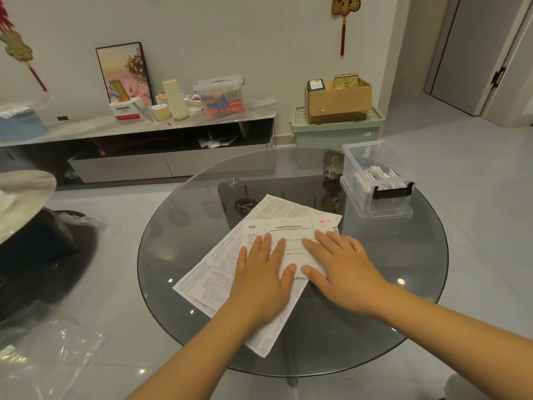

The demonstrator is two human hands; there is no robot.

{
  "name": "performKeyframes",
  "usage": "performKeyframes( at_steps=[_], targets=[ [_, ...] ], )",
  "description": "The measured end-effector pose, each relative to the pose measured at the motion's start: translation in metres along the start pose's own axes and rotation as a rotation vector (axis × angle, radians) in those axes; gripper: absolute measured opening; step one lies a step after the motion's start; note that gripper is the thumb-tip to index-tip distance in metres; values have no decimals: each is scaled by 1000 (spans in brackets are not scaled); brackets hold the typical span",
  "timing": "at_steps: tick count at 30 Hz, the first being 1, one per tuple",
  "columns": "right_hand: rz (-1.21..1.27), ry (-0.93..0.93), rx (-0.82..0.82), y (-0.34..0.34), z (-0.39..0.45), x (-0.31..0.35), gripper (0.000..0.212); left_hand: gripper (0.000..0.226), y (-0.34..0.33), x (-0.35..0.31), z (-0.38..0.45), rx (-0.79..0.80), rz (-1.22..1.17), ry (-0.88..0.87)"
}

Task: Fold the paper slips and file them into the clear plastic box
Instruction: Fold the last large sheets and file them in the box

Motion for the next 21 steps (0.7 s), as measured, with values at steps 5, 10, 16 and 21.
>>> performKeyframes(
  at_steps=[5, 10, 16, 21],
  targets=[
    [-37, 4, 115, 2, 1, -9, 86, 62, -1, 8, 2, 101, 85, -35],
    [-51, 9, 182, 3, 3, -14, 79, 61, 2, 14, 7, 165, 104, -56],
    [-50, 28, 242, 5, 6, -18, 61, 57, 4, 15, 11, 207, 115, -68],
    [-11, 37, 237, 8, 4, -17, 58, 45, 9, -4, -1, -71, 57, -207]
  ],
)
Point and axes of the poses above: each hand's wrist, its own z-axis towards the middle knuckle, its own y-axis out of the back of the hand, x = y × z, the point moved 2 cm from there along z, towards the middle knuckle, and after that the axes turned 15 degrees about -x, right-handed, at the moved point
